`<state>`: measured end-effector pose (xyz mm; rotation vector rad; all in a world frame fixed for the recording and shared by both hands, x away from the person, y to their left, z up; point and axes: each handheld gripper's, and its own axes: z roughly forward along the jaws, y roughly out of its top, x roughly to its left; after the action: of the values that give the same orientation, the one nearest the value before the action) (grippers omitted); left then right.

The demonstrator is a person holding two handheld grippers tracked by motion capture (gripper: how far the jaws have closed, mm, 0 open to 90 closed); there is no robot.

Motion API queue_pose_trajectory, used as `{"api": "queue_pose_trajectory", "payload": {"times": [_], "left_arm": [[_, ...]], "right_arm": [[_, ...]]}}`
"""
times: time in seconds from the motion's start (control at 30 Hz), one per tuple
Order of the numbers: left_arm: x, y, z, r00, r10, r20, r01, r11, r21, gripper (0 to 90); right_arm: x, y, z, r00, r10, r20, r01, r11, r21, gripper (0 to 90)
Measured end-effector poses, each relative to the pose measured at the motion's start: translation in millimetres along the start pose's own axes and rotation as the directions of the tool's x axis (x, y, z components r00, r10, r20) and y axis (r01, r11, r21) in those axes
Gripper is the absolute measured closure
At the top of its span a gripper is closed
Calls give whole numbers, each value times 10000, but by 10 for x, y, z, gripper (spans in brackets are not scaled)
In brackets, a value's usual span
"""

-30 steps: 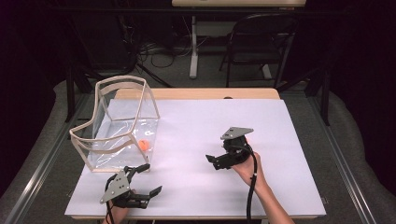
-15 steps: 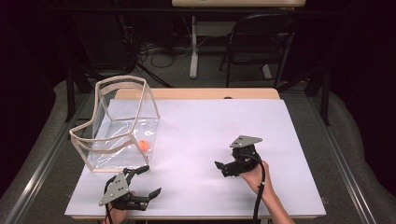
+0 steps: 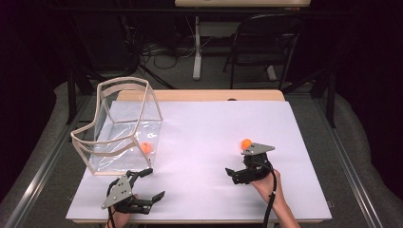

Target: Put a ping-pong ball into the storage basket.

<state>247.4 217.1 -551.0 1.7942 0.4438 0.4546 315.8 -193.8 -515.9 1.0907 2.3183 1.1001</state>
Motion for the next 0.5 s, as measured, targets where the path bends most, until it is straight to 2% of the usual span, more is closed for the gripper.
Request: {"api": "queue_pose_trajectory", "payload": {"times": [0.17, 0.5], "left_arm": [[-9, 1, 0, 10000, 29, 62, -29, 10000, 15, 156], [-8, 2, 0, 10000, 49, 71, -49, 10000, 41, 156]], "right_arm": [[-42, -39, -44, 9998, 90, 169, -90, 10000, -2, 12], [-99, -95, -23, 9990, 211, 393, -219, 9995, 208, 5]]}}
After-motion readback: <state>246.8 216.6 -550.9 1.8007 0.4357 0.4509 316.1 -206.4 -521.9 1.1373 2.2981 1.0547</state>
